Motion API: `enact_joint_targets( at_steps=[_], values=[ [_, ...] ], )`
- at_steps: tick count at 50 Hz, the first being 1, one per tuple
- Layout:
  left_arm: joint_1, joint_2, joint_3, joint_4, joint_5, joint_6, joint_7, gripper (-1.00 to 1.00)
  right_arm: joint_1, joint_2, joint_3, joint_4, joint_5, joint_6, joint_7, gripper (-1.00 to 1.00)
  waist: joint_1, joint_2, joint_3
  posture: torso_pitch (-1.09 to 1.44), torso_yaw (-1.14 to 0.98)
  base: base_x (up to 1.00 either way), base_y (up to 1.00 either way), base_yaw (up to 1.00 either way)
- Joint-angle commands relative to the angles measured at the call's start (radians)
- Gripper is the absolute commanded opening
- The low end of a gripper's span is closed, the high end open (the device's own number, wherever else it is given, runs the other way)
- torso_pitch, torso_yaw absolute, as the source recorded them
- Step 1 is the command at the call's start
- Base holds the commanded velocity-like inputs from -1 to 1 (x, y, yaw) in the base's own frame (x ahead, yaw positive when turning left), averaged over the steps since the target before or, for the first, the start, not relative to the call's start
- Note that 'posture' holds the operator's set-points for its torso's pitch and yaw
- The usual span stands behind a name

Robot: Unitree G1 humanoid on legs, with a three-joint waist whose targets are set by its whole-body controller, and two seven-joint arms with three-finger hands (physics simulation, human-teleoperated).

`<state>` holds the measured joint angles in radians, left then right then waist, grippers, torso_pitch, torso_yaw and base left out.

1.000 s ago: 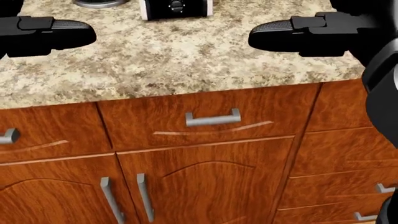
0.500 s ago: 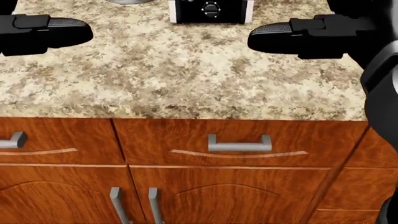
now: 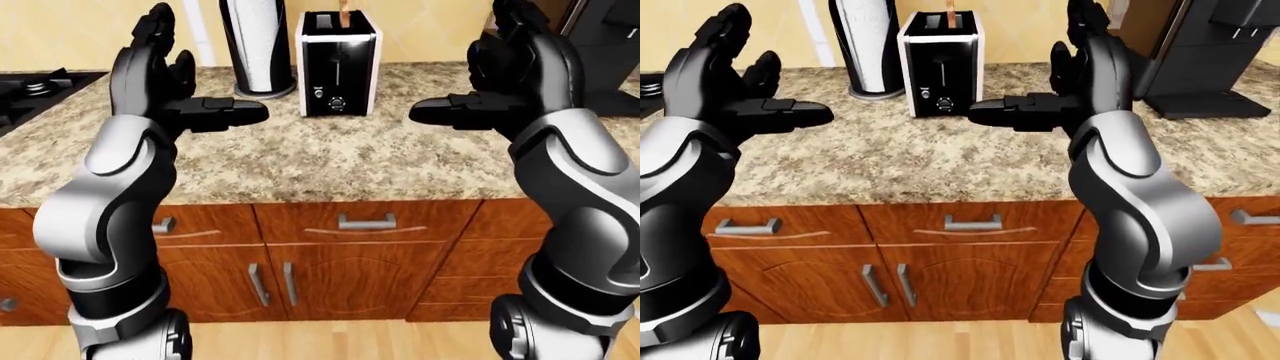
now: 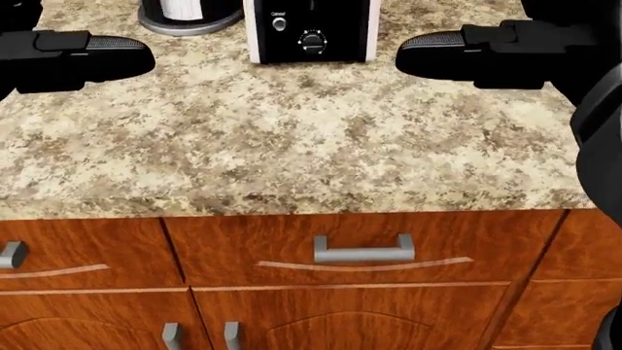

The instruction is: Push down the lever of the toaster to turn it on.

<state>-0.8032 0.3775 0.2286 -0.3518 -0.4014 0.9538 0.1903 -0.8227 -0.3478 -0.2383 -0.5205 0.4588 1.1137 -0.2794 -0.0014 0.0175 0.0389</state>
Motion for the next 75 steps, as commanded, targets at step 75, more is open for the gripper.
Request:
enact_joint_targets(
  at_steps=[75],
  values=[
    [-0.025, 0.011, 0.014, -0.030, 0.018, -0.036, -0.005, 1.00, -0.015, -0.003, 0.007, -0.008, -0.017, -0.061, 0.023, 1.00, 0.019, -0.033, -0.013, 0.00, 0.00, 0.10, 0.16, 0.00]
  ],
)
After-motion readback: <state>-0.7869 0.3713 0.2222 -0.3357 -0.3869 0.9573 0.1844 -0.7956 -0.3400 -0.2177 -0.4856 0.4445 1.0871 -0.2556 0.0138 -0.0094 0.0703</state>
